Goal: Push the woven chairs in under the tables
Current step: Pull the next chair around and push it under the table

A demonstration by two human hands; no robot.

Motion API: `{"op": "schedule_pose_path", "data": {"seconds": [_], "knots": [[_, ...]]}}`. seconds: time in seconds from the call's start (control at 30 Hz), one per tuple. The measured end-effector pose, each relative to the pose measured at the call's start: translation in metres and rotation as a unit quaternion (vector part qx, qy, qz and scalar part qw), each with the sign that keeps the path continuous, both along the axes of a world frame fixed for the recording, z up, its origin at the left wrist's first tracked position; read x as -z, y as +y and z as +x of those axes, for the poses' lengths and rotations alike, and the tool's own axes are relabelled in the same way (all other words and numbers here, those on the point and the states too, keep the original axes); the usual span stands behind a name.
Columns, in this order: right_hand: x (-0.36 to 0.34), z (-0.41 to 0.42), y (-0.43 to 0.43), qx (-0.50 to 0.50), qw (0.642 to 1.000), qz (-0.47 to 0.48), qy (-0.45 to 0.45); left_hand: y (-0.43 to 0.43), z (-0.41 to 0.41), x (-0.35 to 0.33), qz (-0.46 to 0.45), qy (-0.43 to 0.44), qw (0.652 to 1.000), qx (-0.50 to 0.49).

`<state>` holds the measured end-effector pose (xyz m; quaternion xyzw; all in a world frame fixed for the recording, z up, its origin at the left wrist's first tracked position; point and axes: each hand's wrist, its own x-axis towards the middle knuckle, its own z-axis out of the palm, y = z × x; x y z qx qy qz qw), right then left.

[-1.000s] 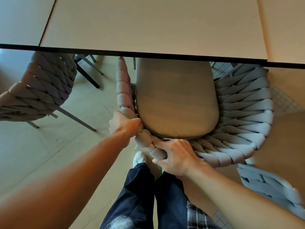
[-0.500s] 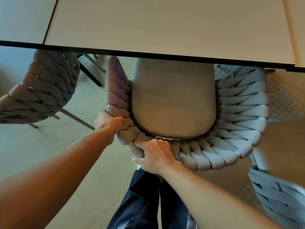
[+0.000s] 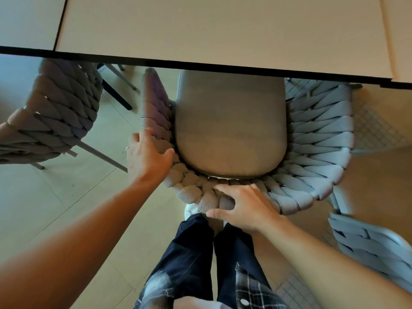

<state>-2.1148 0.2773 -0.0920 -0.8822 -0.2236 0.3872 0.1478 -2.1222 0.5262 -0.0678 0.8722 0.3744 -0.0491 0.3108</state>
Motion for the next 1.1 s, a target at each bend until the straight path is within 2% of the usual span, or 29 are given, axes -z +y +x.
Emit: {"op": "schedule_pose_path", "data": {"seconds": [0.07,0.13,0.23,0.33,0.4,0.8,1.1], "knots": [[-0.004,0.001,-0.027,-0.033,0.998,-0.037,-0.031,-0.015,-0.009,-0.004,0.026,-0.019,0.992,0.123],[-0.003,0.0,-0.052,-0.053,0.994,-0.061,-0.077,-0.032,-0.019,-0.003,0.042,-0.003,0.966,0.257],[0.004,-0.004,-0.08,-0.049,0.987,-0.088,-0.127,-0.054,-0.031,0.003,0.035,0.112,0.913,0.39],[0.012,-0.007,-0.089,-0.037,0.984,-0.076,-0.16,-0.067,-0.037,0.008,0.084,0.184,0.859,0.47],[0.014,-0.007,-0.091,-0.031,0.983,-0.062,-0.17,-0.07,-0.038,0.009,0.106,0.189,0.85,0.481],[0.012,0.04,-0.075,-0.04,0.98,-0.077,-0.181,-0.059,0.004,0.011,0.111,0.146,0.879,0.439],[0.009,0.063,-0.065,-0.034,0.985,-0.086,-0.146,-0.053,0.025,0.009,0.105,0.145,0.883,0.435]]}}
